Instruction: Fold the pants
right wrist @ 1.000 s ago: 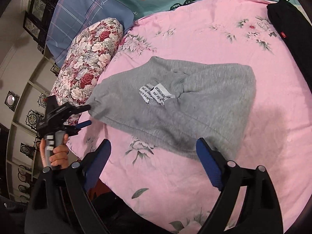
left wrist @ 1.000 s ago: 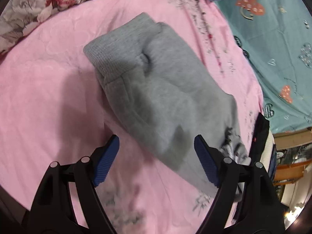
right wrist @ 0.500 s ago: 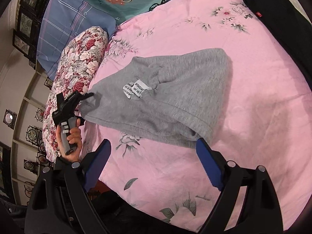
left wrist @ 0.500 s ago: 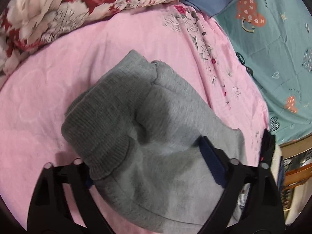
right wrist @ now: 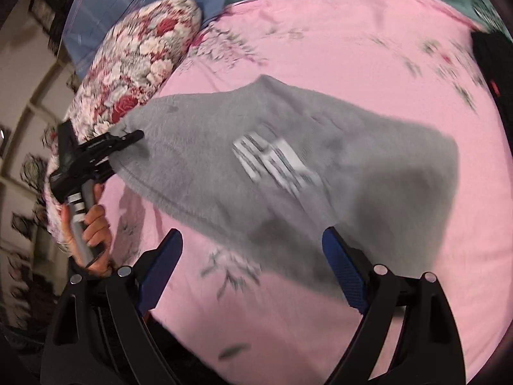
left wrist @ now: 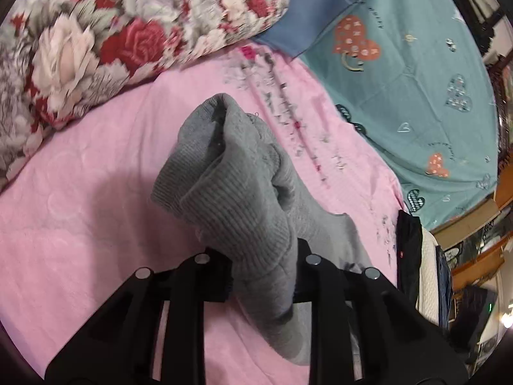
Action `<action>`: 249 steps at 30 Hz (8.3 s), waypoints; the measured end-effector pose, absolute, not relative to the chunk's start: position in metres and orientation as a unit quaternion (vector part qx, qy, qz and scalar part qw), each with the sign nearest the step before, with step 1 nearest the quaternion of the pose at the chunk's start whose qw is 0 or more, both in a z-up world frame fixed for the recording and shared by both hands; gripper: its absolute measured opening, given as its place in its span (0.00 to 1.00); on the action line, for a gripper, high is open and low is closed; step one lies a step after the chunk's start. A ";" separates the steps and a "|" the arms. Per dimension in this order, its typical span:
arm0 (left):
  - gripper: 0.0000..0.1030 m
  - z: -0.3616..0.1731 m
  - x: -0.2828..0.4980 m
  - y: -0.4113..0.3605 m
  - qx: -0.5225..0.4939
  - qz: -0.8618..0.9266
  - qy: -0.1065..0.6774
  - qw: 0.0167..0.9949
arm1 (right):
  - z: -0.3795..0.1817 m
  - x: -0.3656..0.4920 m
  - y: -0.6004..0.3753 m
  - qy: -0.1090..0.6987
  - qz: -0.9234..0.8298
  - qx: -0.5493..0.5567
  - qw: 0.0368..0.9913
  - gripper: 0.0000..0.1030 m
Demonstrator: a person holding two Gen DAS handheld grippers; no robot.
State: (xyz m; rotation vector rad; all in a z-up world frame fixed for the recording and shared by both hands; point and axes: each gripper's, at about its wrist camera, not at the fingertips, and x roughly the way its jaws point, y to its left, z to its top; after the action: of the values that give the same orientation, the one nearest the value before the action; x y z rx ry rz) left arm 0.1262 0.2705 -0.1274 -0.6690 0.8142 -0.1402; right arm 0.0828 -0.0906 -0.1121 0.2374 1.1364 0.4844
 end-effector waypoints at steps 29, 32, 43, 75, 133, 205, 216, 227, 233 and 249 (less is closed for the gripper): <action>0.22 -0.057 0.122 0.159 -0.149 -0.169 0.361 0.905 | -0.090 0.169 -0.077 0.493 0.217 0.131 0.832 0.08; 0.22 -0.041 0.103 0.107 -0.108 -0.216 0.351 0.905 | -0.078 0.144 -0.136 0.471 0.173 0.169 0.848 0.18; 0.23 -0.111 0.088 -0.077 0.057 -0.268 0.447 0.852 | -0.112 0.022 -0.299 0.461 0.072 0.276 0.841 0.18; 0.91 -0.084 0.087 0.009 -0.077 -0.244 0.456 0.853 | -0.083 0.115 -0.162 0.497 0.263 0.088 0.823 0.37; 0.88 -0.086 0.087 0.079 -0.095 -0.211 0.478 0.847 | -0.107 0.237 -0.121 0.536 0.243 0.068 0.806 0.78; 0.90 -0.154 0.489 0.022 -0.137 -0.214 0.491 0.833 | -0.154 0.445 -0.206 0.439 0.232 0.108 0.861 0.70; 0.98 -0.040 0.298 0.048 -0.042 -0.108 0.379 0.918 | -0.067 0.361 -0.225 0.413 0.051 0.049 0.908 0.92; 0.98 -0.022 0.176 0.006 0.014 -0.093 0.326 0.941 | -0.053 0.167 -0.146 0.386 0.041 0.014 0.921 0.99; 0.98 -0.044 0.186 0.007 0.007 -0.089 0.319 0.944 | -0.044 0.149 -0.159 0.312 -0.056 0.014 0.948 0.99; 0.98 -0.081 0.185 0.000 0.027 -0.084 0.340 0.936 | -0.062 0.142 -0.175 0.324 -0.073 0.016 0.943 0.99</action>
State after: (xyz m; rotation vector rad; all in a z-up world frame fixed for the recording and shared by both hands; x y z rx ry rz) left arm 0.1846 0.0002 -0.0811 0.0561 0.6958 -0.1722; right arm 0.1424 -0.1752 -0.0620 0.0323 0.6610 -0.1478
